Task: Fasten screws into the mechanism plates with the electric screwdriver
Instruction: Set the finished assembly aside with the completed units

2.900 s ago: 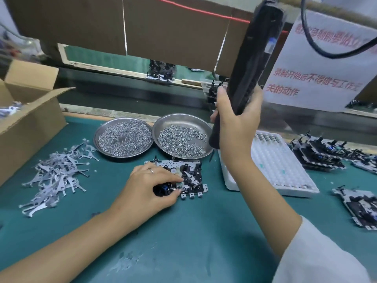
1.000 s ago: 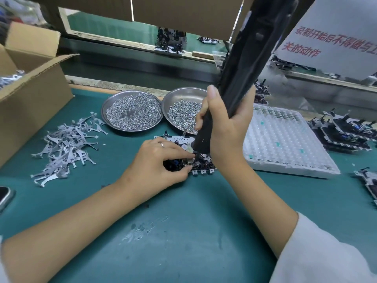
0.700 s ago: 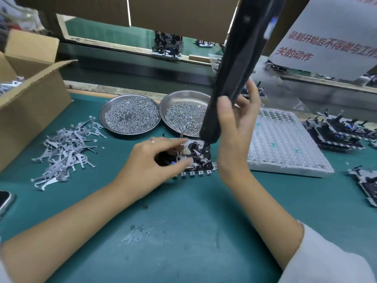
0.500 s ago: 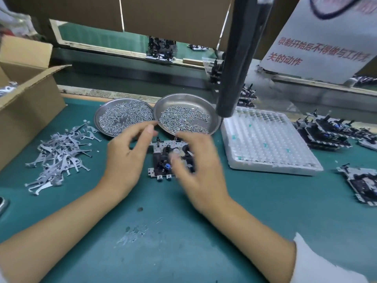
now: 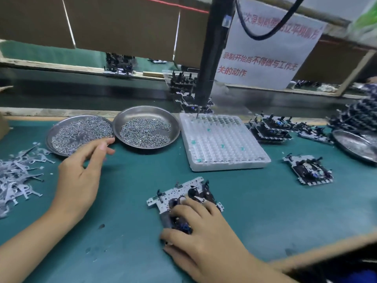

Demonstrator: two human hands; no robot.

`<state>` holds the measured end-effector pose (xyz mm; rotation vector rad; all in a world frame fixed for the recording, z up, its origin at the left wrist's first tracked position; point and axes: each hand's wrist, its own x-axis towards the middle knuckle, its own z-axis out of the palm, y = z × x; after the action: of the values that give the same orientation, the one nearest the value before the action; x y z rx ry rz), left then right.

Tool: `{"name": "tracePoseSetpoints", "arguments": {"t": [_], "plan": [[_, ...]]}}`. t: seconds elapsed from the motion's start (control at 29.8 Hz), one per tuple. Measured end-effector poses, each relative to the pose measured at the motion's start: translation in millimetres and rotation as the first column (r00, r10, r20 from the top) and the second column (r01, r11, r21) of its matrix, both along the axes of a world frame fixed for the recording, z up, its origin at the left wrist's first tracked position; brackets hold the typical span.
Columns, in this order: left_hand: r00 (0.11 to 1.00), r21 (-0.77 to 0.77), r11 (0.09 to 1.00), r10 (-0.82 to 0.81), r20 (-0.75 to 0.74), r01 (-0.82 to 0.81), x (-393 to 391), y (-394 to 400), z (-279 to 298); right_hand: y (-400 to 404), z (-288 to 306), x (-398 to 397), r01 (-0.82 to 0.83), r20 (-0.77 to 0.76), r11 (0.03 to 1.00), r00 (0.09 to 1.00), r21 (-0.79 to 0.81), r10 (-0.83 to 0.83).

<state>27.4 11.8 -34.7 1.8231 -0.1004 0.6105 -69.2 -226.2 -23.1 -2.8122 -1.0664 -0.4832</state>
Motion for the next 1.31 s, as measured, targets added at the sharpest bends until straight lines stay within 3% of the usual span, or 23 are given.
{"name": "tracePoseSetpoints", "arguments": {"t": [0.2,0.44,0.57,0.84,0.87,0.94,1.07,1.17,1.31], "plan": [[1.0,0.033,0.999,-0.003,0.012,0.003,2.6,-1.9,-5.2,-100.1,-0.4,-8.2,0.25,0.003,0.965,0.968,0.083,-0.251],[0.999,0.086,0.996,-0.018,0.028,0.016,4.5,-2.4,-7.9,-164.8,-14.0,11.7,0.584,0.008,0.789,0.803,0.192,-0.596],[1.0,0.097,0.995,-0.019,0.021,0.017,4.3,-3.2,-7.1,-182.9,-22.2,20.6,0.7,-0.131,0.668,0.709,0.253,-0.693],[0.999,0.129,0.991,-0.034,0.039,0.029,3.3,-5.2,-4.4,-186.9,-9.4,52.8,0.807,-0.116,0.567,0.587,0.164,-0.801],[0.999,0.126,0.992,-0.036,0.038,0.031,2.6,-6.5,-3.6,-176.7,-5.5,55.0,0.798,-0.079,0.577,0.596,0.175,-0.799],[0.999,0.125,0.992,-0.03,0.029,0.026,1.2,-9.8,-1.6,-144.6,1.2,58.1,0.682,0.018,0.68,0.702,0.269,-0.712],[0.999,0.191,0.981,0.01,0.052,-0.02,0.4,-15.3,4.8,-59.7,3.7,66.6,0.243,0.145,0.88,0.934,0.408,-0.325],[0.992,0.313,0.946,0.05,0.119,-0.085,12.7,-16.8,19.6,-7.5,3.5,87.3,0.038,0.19,0.946,0.976,0.323,-0.104],[0.991,0.509,0.854,0.053,0.122,-0.108,54.9,-16.2,50.9,33.9,4.1,116.2,0.095,0.137,0.937,0.979,0.337,-0.148]]}}
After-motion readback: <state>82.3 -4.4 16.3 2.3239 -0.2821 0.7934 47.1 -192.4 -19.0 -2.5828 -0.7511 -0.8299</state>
